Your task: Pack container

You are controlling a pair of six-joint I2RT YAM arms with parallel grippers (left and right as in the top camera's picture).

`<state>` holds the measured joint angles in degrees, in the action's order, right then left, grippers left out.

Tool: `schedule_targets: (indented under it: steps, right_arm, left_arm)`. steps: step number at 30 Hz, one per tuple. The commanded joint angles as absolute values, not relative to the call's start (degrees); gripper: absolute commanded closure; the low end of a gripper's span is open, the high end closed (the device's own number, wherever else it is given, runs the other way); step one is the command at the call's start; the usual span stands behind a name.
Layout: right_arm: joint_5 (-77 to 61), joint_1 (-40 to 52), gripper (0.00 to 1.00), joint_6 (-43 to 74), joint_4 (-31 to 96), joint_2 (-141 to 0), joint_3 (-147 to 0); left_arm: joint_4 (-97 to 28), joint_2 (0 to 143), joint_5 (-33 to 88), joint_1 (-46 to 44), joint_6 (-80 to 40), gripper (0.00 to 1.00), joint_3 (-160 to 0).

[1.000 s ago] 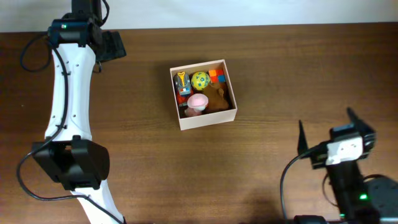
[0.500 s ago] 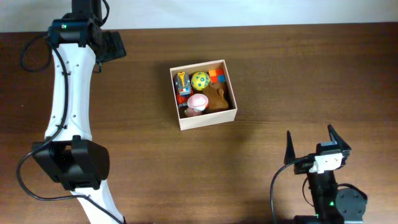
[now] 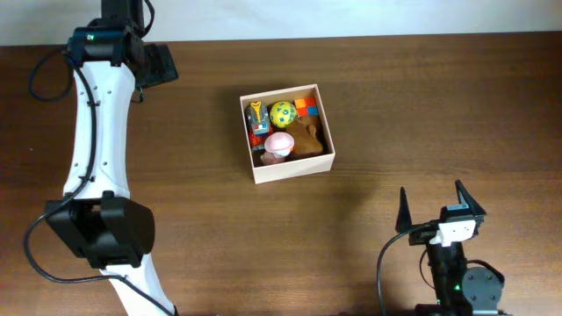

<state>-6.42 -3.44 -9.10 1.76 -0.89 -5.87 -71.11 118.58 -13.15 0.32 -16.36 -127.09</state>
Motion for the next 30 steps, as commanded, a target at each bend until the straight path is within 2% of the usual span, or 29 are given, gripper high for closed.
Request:
schedule_targets:
  steps: [1,9,19,30]
  right_arm:
    - [-5.54,-3.51,0.01,-8.01,-0.71,-0.19,-2.83]
    - [-5.5,-3.51,0.01,-8.03,-3.62,-0.19,-0.32]
    - [-5.52,-3.51,0.01,-8.03,3.9,-0.19,-0.32]
    - [-4.45,-3.51,0.01,-8.05,4.1,-0.19,-0.32]
  left_arm:
    - [-71.18,117.51,-13.76,0.38,-17.12,0.01,-127.61]
    - [-71.18,117.51,-13.76,0.38,-17.12,0.01,-127.61]
    - [-71.18,117.51,-13.76,0.38,-17.12,0.01,-127.61]
    - [-71.18,117.51,-13.76,0.38,-17.1,0.01,-127.61]
